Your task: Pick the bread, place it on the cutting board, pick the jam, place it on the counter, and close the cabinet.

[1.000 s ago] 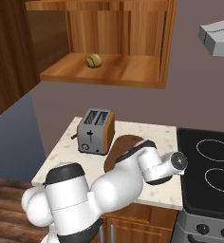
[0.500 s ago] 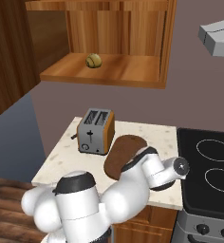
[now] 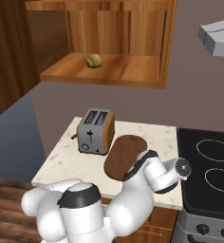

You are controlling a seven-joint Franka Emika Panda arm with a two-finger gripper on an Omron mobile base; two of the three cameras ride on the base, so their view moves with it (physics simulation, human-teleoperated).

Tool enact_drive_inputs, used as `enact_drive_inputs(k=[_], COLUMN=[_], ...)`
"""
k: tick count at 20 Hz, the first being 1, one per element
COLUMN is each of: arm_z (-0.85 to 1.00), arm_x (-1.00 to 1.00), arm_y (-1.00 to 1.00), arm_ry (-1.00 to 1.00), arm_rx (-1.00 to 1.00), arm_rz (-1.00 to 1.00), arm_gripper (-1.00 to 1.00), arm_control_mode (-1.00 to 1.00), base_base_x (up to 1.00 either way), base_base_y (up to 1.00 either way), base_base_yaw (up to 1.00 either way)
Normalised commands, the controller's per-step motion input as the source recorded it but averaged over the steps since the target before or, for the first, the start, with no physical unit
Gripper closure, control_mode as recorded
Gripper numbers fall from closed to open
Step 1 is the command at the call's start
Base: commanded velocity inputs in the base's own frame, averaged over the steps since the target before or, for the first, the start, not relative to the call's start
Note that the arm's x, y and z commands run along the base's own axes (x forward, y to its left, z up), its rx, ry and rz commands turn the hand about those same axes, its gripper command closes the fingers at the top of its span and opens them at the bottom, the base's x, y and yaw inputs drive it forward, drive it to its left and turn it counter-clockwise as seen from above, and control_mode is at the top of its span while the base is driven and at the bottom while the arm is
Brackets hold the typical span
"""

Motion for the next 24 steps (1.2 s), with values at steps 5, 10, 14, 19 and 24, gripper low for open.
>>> enact_drive_inputs(k=[5, 10, 14, 19, 24], arm_z=[0.0, 0.0, 0.0, 0.0, 0.0], arm_x=[0.0, 0.0, 0.0, 0.0, 0.0], arm_y=[0.0, 0.0, 0.0, 0.0, 0.0], arm_ry=[0.0, 0.0, 0.0, 0.0, 0.0], arm_rx=[0.0, 0.0, 0.0, 0.0, 0.0], arm_rz=[0.0, 0.0, 0.0, 0.0, 0.0], arm_gripper=[1.0, 1.0, 1.0, 1.0, 1.0], arm_control_mode=[-1.0, -1.0, -1.0, -1.0, -1.0], base_base_x=[0.0, 0.0, 0.0, 0.0, 0.0], base_base_y=[0.0, 0.0, 0.0, 0.0, 0.0], base_base_yaw=[0.0, 0.0, 0.0, 0.0, 0.0])
